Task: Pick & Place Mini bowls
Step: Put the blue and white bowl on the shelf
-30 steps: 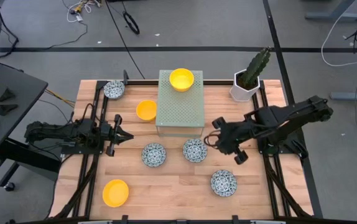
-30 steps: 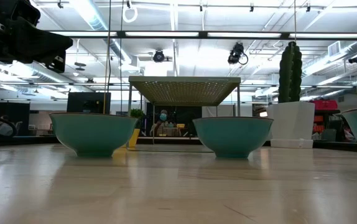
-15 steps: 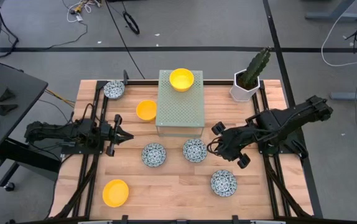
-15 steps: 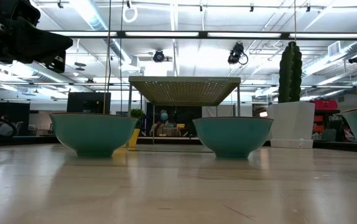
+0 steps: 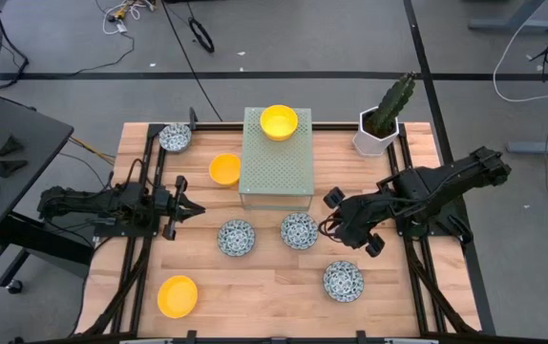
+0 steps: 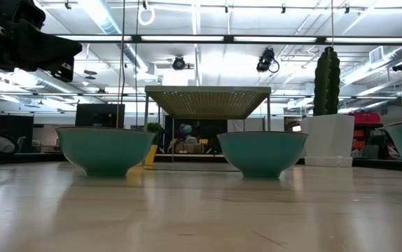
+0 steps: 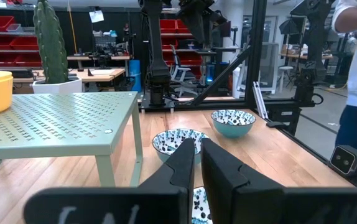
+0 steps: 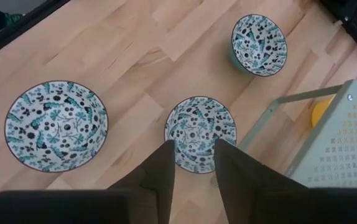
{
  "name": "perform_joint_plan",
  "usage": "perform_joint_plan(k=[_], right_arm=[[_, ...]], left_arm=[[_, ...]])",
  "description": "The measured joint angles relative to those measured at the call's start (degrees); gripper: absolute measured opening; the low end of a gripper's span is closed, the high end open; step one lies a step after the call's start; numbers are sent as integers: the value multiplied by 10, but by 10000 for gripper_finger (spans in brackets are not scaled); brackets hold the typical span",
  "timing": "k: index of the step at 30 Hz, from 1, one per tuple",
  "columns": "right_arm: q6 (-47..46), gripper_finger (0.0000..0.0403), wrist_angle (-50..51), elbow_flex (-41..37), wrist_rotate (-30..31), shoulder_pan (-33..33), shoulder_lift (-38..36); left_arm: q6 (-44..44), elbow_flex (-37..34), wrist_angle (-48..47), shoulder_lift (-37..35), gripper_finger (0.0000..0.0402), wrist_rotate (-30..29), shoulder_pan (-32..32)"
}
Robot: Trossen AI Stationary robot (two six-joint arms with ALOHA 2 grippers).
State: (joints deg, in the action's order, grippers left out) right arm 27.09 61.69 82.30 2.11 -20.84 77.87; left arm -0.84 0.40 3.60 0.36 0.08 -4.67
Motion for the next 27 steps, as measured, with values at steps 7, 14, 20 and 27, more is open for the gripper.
perform_joint_plan(k=[7,14,20,27], right_arm=[[11,117,-7,0,0,0,0],[34,117,-17,0,0,0,1],[43,117,-20,0,0,0,15],[52,119,-24,0,0,0,43]], left_arm=[[0,0,0,0,34,0,0],[0,0,0,0,34,0,0],[0,0,0,0,34,0,0],[0,0,0,0,34,0,0]])
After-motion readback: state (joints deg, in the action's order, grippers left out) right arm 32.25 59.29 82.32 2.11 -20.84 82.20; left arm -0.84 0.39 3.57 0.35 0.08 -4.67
